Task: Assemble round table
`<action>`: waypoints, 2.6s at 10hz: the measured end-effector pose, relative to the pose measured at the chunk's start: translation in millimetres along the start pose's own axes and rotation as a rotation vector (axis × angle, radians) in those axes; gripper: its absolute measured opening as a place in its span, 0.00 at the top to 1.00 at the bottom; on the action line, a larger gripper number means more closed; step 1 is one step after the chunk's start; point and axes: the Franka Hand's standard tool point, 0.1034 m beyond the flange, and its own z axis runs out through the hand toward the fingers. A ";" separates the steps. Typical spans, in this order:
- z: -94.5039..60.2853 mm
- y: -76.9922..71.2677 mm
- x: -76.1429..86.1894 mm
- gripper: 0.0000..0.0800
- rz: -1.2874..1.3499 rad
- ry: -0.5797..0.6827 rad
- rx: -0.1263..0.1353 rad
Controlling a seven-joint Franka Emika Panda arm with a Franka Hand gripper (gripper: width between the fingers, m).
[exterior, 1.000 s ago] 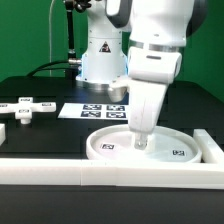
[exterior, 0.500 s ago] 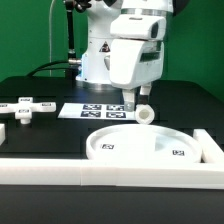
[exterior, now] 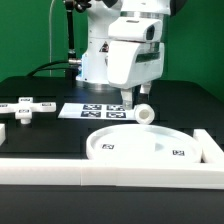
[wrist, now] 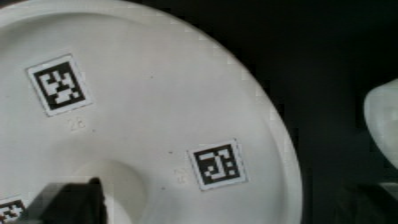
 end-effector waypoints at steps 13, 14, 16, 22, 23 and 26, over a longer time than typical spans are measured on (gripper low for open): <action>3.0 -22.1 1.6 0.19 1.194 0.049 0.105; 8.1 -33.6 -1.8 0.19 1.227 -0.010 0.133; 19.0 -43.4 -0.4 0.19 1.211 0.028 0.111; 22.9 -53.0 -9.1 0.19 1.170 -0.418 0.367; 21.6 -59.3 -10.4 0.19 1.147 -0.496 0.412; 24.8 -67.1 -9.8 0.19 1.105 -0.656 0.504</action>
Offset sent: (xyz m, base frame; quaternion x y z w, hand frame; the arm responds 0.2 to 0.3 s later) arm -0.0201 -0.0162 0.0065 -0.0402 0.0467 0.2880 0.9557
